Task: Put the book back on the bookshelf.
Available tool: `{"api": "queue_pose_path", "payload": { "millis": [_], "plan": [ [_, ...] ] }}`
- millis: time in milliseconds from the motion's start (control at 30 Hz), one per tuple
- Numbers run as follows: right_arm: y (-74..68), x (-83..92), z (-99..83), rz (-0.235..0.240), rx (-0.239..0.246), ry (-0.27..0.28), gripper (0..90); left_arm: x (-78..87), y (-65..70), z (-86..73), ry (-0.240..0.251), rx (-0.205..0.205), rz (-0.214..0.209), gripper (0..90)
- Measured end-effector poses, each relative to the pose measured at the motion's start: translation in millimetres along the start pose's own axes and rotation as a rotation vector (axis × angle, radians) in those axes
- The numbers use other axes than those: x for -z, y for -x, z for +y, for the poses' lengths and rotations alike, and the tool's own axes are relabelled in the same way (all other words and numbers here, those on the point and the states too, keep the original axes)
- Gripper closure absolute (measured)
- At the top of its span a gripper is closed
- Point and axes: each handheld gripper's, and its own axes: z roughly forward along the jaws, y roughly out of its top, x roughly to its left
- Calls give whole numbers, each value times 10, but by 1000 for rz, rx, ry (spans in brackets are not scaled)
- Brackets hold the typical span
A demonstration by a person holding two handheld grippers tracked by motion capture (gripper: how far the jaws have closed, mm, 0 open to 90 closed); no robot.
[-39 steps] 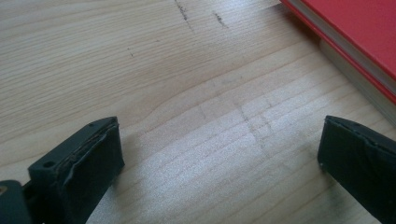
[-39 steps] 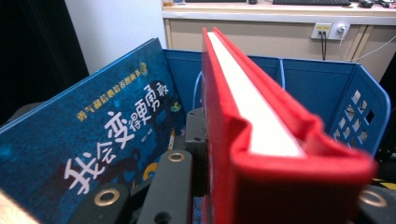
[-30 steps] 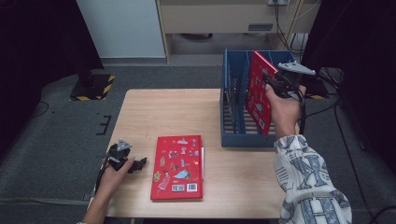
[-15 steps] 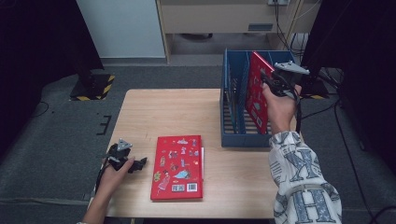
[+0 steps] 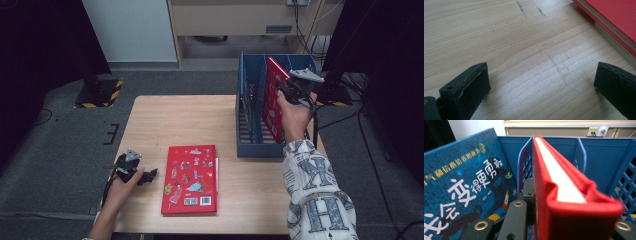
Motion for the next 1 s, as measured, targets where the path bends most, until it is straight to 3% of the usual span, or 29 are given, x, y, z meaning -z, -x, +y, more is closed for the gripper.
{"api": "queue_pose_path", "payload": {
  "millis": [300, 767, 1000],
  "plan": [
    [-23, -117, -146, -13, -9, -14, 793, 0, 0, 0, 0, 0, 0, 0],
    [-95, -233, -206, -40, 19, -2, 793, 0, 0, -1, 1, 0, -1, 0],
    [-91, -282, -240, -45, 5, 1, 793, 0, 0, -1, 1, -1, -1, 0]
  ]
}}
